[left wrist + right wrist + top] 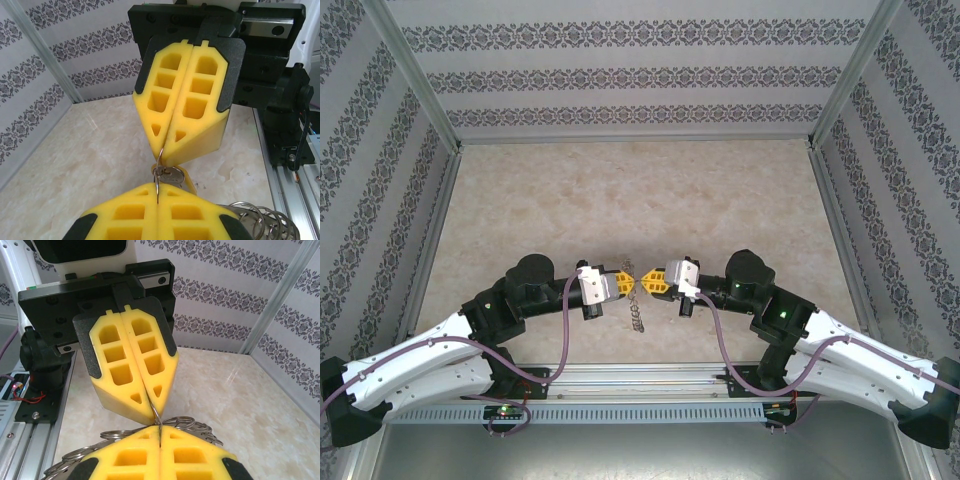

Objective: Put the keys on the keyring

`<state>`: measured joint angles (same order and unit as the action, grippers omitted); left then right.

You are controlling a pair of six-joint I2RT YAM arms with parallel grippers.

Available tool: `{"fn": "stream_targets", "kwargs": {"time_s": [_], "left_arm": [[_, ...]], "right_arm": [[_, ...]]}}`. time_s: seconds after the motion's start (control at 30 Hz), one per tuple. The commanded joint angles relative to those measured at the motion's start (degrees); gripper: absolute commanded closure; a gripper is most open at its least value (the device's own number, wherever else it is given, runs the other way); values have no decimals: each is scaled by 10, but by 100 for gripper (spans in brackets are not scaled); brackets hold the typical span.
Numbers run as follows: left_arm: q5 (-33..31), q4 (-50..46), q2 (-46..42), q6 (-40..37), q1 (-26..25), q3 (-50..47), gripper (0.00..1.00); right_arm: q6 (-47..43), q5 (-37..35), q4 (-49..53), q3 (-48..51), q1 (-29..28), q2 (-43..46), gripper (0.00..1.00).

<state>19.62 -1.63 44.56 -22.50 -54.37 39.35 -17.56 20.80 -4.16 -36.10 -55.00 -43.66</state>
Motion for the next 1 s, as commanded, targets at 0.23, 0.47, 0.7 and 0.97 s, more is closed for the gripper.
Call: {"fn": "stream_targets", "kwargs": {"time_s": [0.23, 0.47, 0.7, 0.97], "left_arm": [[36, 34, -8, 3, -8, 4, 100], [36, 33, -8, 3, -8, 5, 100], [35, 29, -10, 2, -7, 5, 100], [35, 31, -8, 3, -7, 5, 100]], "right_arm": [[-6, 11, -32, -1, -7, -15, 100], [-6, 17, -36, -2, -6, -18, 100], [-8, 22, -36, -2, -7, -17, 100], [-12, 45, -22, -10, -7, -26, 100]]}}
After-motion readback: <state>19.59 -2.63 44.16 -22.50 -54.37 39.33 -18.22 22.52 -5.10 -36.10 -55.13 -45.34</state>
